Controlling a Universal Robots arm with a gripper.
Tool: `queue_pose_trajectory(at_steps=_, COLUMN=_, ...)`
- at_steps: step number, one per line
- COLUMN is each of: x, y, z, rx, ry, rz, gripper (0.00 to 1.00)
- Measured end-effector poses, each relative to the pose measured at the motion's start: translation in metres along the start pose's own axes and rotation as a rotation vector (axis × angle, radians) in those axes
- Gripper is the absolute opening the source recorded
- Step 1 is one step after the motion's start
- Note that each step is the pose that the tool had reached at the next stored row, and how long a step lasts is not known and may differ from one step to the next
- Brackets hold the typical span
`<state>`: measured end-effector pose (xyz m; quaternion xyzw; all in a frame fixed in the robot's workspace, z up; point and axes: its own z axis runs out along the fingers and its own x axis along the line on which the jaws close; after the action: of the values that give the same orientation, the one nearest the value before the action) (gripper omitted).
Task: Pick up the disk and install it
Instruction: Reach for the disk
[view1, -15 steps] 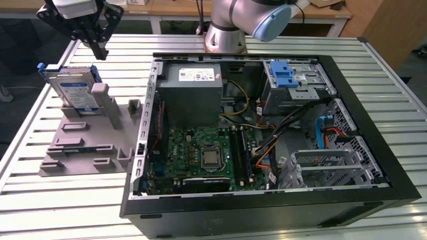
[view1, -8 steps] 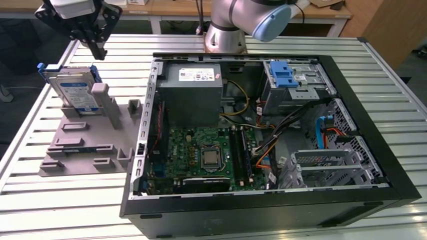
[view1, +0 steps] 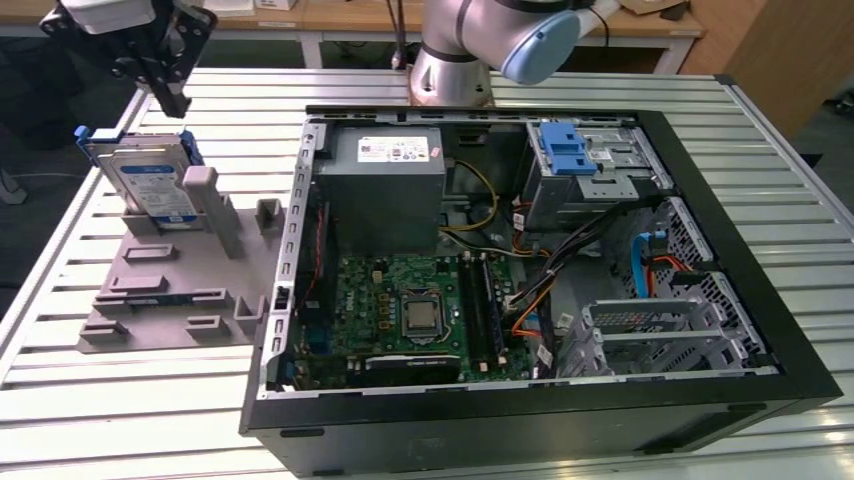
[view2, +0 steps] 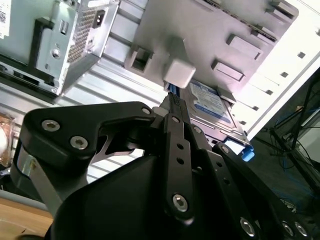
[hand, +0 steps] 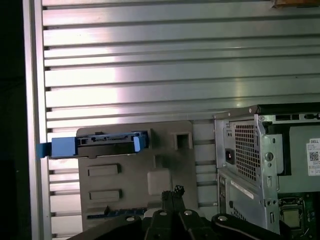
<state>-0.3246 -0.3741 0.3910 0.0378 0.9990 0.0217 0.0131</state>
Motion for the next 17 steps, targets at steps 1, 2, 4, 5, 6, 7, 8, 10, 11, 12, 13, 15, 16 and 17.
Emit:
queue_pose_trajectory(at_steps=1, x=0.0046, y=0.0012, z=0.0001, rx=0.0, ry=0.0, rz=0.0, gripper=0.11)
queue_pose_trajectory(at_steps=2, x=0.0083, y=0.0024, z=0.0003, rx=0.0001, ry=0.0002, rz=0.0, gripper=0.11)
queue_pose_trajectory(at_steps=4, x=0.0162, y=0.0043, z=0.0009, rx=0.0, ry=0.0002, rz=0.0, gripper=0.11)
queue_pose_trajectory(at_steps=5, x=0.0204, y=0.0054, z=0.0014, rx=0.0001, ry=0.0002, rz=0.0, gripper=0.11)
queue_pose_trajectory(at_steps=6, x=0.0248, y=0.0066, z=0.002, rx=0.0, ry=0.0001, rz=0.0, gripper=0.11)
queue_pose_trajectory(at_steps=7, x=0.0294, y=0.008, z=0.0029, rx=0.0001, ry=0.0002, rz=0.0, gripper=0.11)
queue_pose_trajectory(at_steps=8, x=0.0341, y=0.0099, z=0.0041, rx=0.0, ry=0.0002, rz=0.0, gripper=0.11)
queue_pose_trajectory(at_steps=10, x=0.0418, y=0.0132, z=0.0057, rx=0.0002, ry=0.0004, rz=0.0, gripper=0.11)
queue_pose_trajectory(at_steps=11, x=0.0456, y=0.0142, z=0.0066, rx=0.0001, ry=0.0007, rz=0.0, gripper=0.11)
queue_pose_trajectory(at_steps=12, x=0.0494, y=0.0147, z=0.0074, rx=0.0001, ry=0.0011, rz=0.0, gripper=0.11)
queue_pose_trajectory(at_steps=13, x=0.0541, y=0.0149, z=0.0084, rx=0.0001, ry=0.0013, rz=0.0, gripper=0.11)
queue_pose_trajectory(at_steps=15, x=0.0628, y=0.0154, z=0.0103, rx=0.0002, ry=0.0018, rz=0.0, gripper=0.11)
queue_pose_trajectory(at_steps=16, x=0.0671, y=0.0157, z=0.0113, rx=0.0002, ry=0.002, rz=0.0, gripper=0.11)
queue_pose_trajectory(at_steps=17, x=0.0712, y=0.0161, z=0.0123, rx=0.0002, ry=0.0023, rz=0.0, gripper=0.11)
